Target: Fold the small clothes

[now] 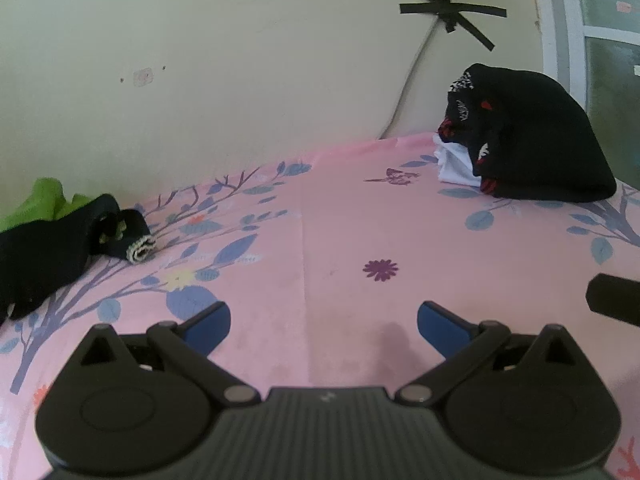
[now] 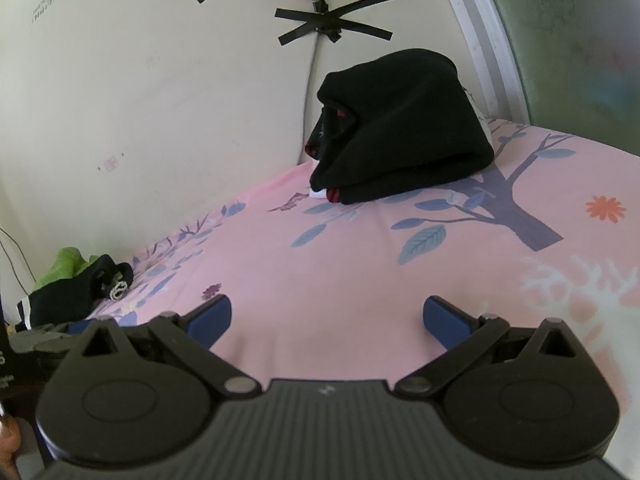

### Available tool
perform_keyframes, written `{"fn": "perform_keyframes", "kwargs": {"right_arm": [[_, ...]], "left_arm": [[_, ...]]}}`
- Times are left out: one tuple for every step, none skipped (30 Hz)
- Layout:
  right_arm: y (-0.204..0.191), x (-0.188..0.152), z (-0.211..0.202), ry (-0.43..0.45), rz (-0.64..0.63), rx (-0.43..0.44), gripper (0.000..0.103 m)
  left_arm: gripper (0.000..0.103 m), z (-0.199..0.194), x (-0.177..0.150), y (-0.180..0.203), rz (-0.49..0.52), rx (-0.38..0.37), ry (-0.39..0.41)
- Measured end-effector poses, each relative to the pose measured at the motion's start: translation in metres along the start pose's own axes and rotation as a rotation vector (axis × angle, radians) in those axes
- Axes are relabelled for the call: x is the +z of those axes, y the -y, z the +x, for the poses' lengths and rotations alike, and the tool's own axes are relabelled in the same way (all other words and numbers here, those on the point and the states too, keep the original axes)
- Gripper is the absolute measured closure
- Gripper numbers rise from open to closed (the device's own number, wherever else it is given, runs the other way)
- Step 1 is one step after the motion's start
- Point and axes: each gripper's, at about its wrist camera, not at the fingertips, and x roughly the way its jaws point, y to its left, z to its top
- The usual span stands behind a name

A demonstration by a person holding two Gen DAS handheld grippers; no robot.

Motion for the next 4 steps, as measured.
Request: {"fn": "perform_keyframes", "kwargs": {"right_arm": [[0.0001, 0.0, -0.0001, 0.001, 0.001, 0.001, 0.006], [0.0, 0.0, -0.0001, 0.001, 0.001, 0.001, 0.006], [-0.0001, 0.0001, -0.0003, 0.001, 0.001, 0.001, 0.006], [-0.0001, 0.0001, -0.0003, 0.001, 0.002, 0.001, 0.006]], "left_arm": [[0.0, 0.0, 0.0, 0.0004, 0.003, -0.002, 0.001], [0.0, 0.0001, 0.0002, 0.0008, 0.005, -0.003, 0.001], [0.0, 0.0003, 0.0002, 0.0009, 0.007, -0.005, -0.001], [0.0, 0.0005, 0.0004, 0.0011, 0.009, -0.004, -0.003]]}}
